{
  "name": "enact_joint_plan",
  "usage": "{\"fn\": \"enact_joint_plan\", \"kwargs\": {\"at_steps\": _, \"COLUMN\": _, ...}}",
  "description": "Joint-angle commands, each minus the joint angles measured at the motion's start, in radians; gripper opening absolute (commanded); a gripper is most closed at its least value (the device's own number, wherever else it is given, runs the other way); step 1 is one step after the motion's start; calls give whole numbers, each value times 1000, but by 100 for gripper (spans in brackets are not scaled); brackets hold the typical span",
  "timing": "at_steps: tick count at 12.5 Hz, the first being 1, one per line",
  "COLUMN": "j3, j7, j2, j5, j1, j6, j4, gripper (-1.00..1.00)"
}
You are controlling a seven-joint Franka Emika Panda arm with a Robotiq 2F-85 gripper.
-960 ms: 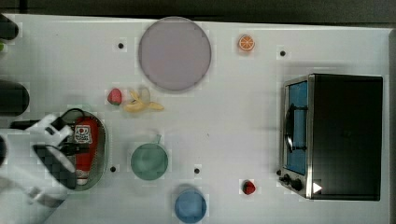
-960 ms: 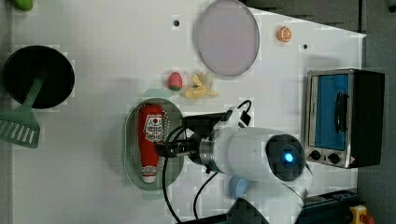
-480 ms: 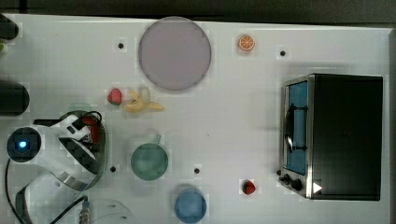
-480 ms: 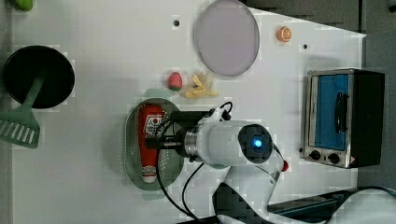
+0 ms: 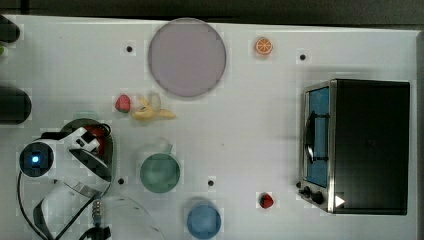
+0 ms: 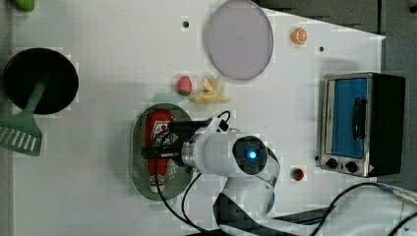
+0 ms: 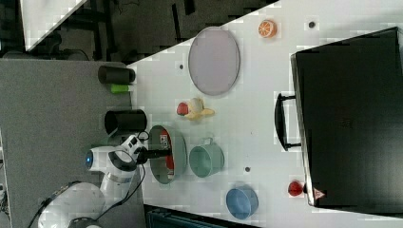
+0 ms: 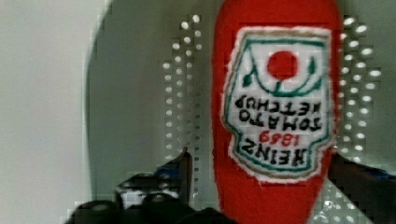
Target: Pick ketchup from strainer and place it on the table
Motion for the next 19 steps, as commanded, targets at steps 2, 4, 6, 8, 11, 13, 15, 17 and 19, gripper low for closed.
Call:
{"fn": "enact_joint_plan", "kwargs": {"at_steps": 2, "j3": -48, "j7": 61, "j2": -22, "j5": -7, "j1": 50, "j6": 13, "j4": 31, "gripper": 41}}
{"fn": "enact_joint_plan", "kwargs": {"at_steps": 4, "j3": -47, "j7": 61, "j2": -27, "j5": -7, "j1": 51, "j6": 11, "j4": 31, "gripper": 13}}
{"fn": "enact_joint_plan", "kwargs": {"at_steps": 6, "j3": -37, "j7": 61, "j2": -64, "j5": -6, "j1": 40, "j6": -8, "j4": 22, "gripper": 13}}
{"fn": "enact_joint_plan", "kwargs": {"at_steps": 8, "j3": -3, "j7": 61, "j2": -142, "j5": 15, "j1": 13, "j6": -45, "j4": 2, "gripper": 13}}
{"fn": "enact_joint_plan", "kwargs": {"at_steps": 11, "j3": 62, "j7": 52, "j2": -276, "j5": 176, "j1": -40, "j6": -128, "j4": 4, "gripper": 13}}
{"fn": "enact_joint_plan", "kwargs": {"at_steps": 13, "j3": 88, "j7": -18, "j2": -357, "j5": 283, "j1": -70, "j6": -229, "j4": 16, "gripper": 13}}
{"fn": "enact_joint_plan", "kwargs": {"at_steps": 15, "j3": 88, "j7": -127, "j2": -422, "j5": 383, "j1": -97, "j6": -318, "j4": 40, "gripper": 13}}
{"fn": "enact_joint_plan", "kwargs": {"at_steps": 17, "j3": 86, "j7": -239, "j2": -468, "j5": 456, "j1": -131, "j6": -395, "j4": 72, "gripper": 13}}
{"fn": "enact_joint_plan", "kwargs": {"at_steps": 19, "j3": 80, "j7": -303, "j2": -508, "j5": 483, "j1": -176, "j6": -479, "j4": 101, "gripper": 13}}
